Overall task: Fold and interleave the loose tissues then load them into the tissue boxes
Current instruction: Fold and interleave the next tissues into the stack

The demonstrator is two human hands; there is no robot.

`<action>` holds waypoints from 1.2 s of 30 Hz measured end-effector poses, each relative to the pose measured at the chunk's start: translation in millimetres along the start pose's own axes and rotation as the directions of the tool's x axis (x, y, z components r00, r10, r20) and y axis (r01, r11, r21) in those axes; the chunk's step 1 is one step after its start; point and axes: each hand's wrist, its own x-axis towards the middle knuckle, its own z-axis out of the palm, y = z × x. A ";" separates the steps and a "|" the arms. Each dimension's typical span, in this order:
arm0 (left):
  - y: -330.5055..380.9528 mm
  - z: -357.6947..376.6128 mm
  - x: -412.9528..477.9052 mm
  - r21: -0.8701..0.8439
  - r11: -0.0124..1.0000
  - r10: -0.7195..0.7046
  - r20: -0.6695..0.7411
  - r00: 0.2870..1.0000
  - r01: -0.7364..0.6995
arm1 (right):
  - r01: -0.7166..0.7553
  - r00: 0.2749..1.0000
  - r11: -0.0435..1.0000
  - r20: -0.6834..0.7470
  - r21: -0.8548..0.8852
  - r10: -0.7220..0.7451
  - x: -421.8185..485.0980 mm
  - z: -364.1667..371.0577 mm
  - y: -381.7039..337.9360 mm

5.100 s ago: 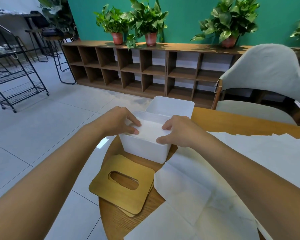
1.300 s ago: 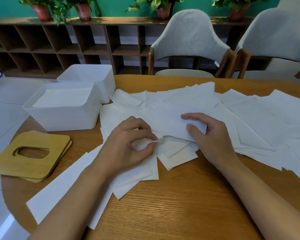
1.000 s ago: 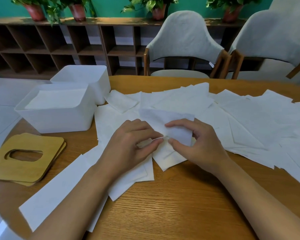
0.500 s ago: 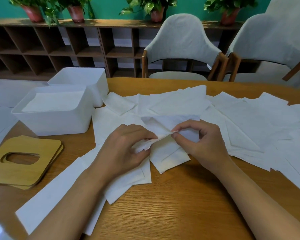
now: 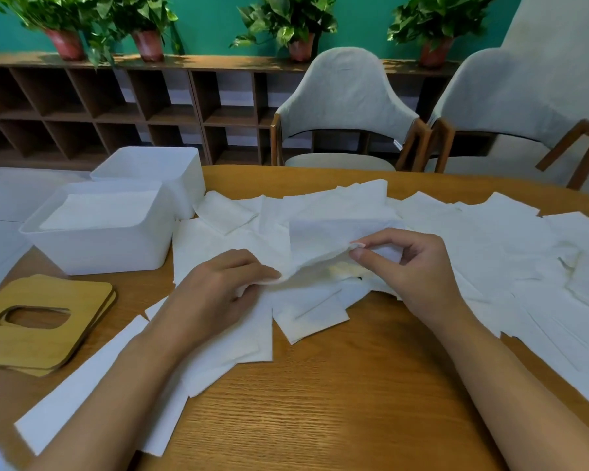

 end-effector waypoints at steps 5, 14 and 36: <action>15.4 -2.5 7.3 -0.023 0.997 -0.071 0.156 0.985 0.076 | -0.047 0.995 0.998 -0.082 0.048 0.051 -1.1 -20.7 3.6; 47.8 16.1 58.4 -0.391 0.897 -0.187 0.080 0.979 0.203 | -0.104 0.981 0.992 -0.158 0.077 0.115 -1.4 -21.8 10.1; 46.4 18.0 57.8 -0.625 0.723 -0.292 0.112 0.950 0.296 | -0.190 0.970 0.980 0.164 0.050 0.180 -13.0 -8.8 -1.2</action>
